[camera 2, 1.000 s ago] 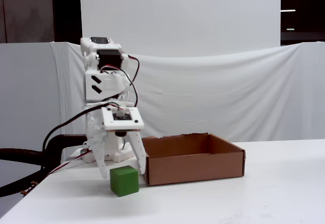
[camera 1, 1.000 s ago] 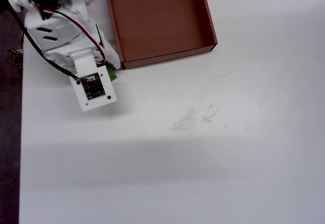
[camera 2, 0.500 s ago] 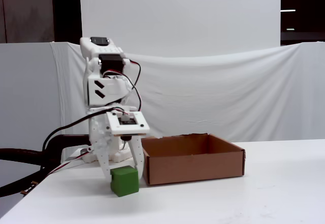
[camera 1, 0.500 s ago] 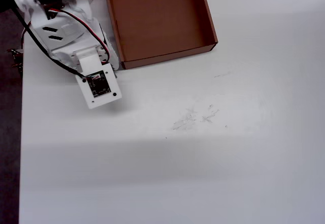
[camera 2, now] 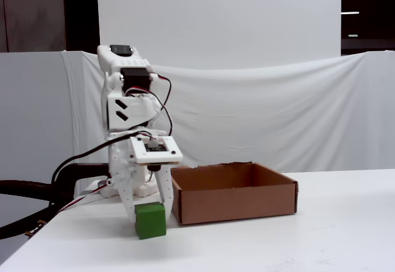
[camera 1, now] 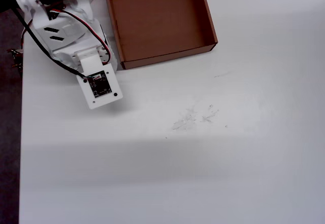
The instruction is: Grasp a green cube and put it in a box.
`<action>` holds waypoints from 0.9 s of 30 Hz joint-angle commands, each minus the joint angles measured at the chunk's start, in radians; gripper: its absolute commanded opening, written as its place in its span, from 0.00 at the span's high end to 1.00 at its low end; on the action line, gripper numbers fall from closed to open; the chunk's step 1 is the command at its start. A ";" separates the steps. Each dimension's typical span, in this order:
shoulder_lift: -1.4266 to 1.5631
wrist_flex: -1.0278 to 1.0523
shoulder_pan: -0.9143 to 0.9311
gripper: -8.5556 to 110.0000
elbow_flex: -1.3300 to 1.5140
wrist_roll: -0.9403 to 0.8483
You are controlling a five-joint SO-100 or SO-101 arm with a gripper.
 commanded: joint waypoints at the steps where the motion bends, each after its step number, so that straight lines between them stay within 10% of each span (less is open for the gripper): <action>1: 0.023 0.003 -0.012 0.81 -0.012 0.003; 27: 0.206 0.643 -0.275 0.83 -0.463 0.158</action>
